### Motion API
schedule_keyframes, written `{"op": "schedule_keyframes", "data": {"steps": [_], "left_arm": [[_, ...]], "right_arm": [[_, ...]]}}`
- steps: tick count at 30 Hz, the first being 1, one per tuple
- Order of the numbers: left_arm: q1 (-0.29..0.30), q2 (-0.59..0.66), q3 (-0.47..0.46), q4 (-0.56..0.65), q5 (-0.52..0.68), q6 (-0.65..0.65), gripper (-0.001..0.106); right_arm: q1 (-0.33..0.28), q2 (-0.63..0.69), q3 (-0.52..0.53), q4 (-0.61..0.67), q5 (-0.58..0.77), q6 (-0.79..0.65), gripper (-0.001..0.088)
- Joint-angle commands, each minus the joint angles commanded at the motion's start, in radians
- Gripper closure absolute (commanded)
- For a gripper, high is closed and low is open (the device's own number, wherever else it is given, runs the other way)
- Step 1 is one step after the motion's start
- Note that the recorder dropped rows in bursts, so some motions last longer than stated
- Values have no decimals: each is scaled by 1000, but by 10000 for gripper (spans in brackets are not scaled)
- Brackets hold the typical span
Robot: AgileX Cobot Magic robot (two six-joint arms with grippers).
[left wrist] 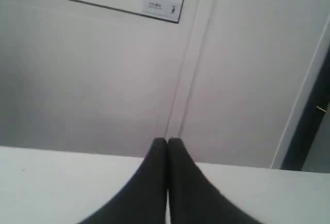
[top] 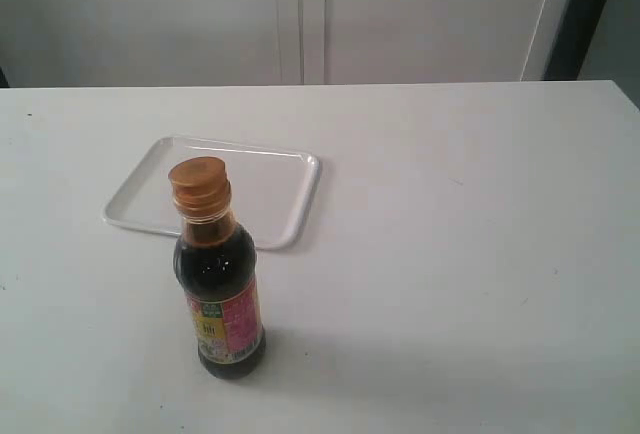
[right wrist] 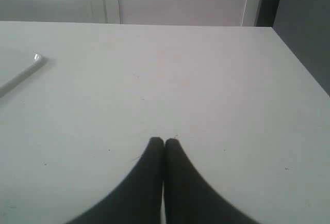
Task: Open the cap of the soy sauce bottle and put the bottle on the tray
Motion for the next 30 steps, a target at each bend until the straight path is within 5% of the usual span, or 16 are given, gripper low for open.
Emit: {"op": "schedule_keyframes", "data": {"steps": [2,4,9,14,16,20,23,30], "left_arm": [[0,75,-44,200,-49,-146,1053],[-2,132,-75,274,-47,-202,1053],[-100,270,-148,403,-210,-319,1053],[-129,359,-168,430,-347,-321,1033],[-129,380,-171,428,-423,-321,879],[-133,422,-171,430,-537,-304,305],[-175,452,-171,440,-535,-304,-1],[-255,481,-171,497,-497,-243,1]], "right_arm": [[0,0,0,0,0,0,868],[0,0,0,0,0,0,868],[0,0,0,0,0,0,868],[0,0,0,0,0,0,868],[0,0,0,0,0,0,868],[0,0,0,0,0,0,868],[0,0,0,0,0,0,868],[0,0,0,0,0,0,868]]}}
